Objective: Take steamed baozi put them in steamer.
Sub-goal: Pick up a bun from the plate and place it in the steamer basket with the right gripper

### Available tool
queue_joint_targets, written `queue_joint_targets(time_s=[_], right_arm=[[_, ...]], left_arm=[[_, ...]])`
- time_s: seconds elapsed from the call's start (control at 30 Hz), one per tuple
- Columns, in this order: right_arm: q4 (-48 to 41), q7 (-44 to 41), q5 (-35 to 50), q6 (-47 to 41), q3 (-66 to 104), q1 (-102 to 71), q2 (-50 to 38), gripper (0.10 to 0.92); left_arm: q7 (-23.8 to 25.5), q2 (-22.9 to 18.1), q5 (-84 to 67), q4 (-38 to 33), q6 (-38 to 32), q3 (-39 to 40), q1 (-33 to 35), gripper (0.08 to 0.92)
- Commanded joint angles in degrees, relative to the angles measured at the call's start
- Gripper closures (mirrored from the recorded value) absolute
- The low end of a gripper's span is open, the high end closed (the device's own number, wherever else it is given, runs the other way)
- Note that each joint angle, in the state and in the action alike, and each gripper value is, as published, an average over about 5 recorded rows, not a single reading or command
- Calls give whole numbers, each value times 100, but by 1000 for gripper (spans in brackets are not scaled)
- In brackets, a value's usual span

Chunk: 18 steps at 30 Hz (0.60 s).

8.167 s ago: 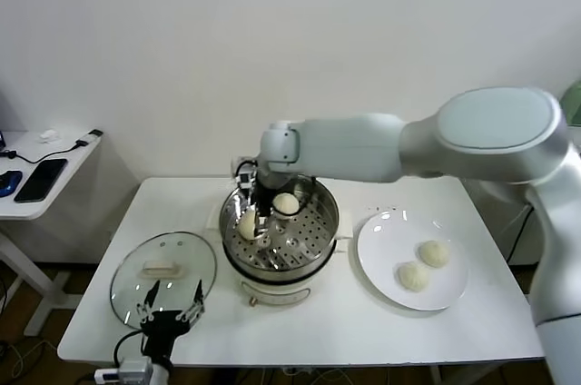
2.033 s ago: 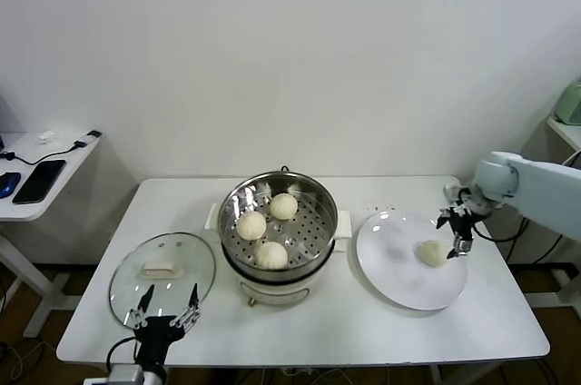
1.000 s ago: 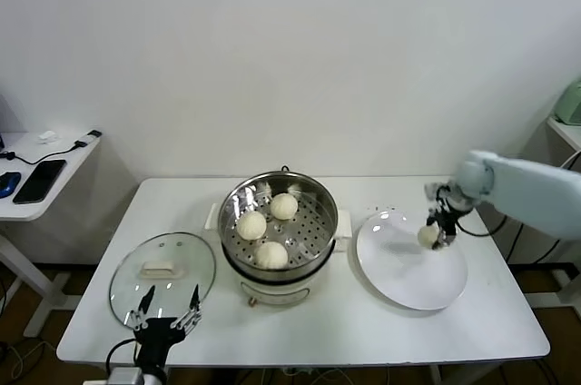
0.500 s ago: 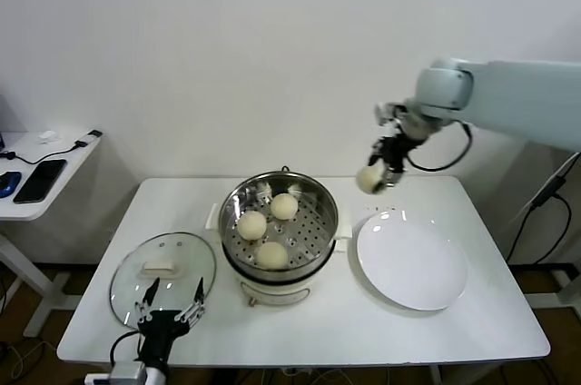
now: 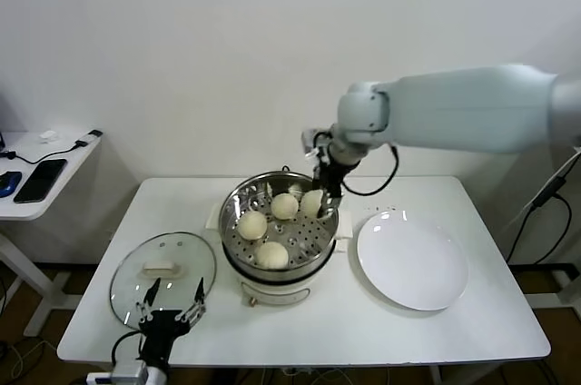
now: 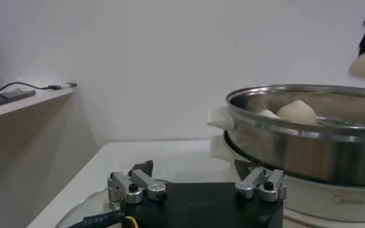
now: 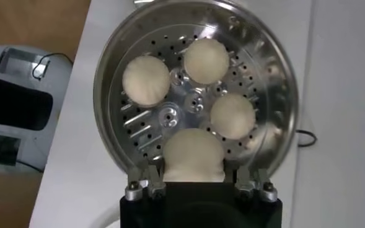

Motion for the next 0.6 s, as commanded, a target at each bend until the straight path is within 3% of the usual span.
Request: queue_joint_targets(time_s=[0.03, 0.47, 0.6], right_arm=[[-207, 747, -232, -304, 23, -1033, 412, 395], [-375, 1020, -292, -209, 248, -1319, 201, 389], [-339, 706, -243, -1, 260, -1178, 117, 318]], left_arm=[[-3, -1, -7, 41, -9, -12, -16, 177], [-22, -5, -6, -16, -10, -10, 32, 177], [-26, -4, -10, -55, -18, -11, 60, 177]])
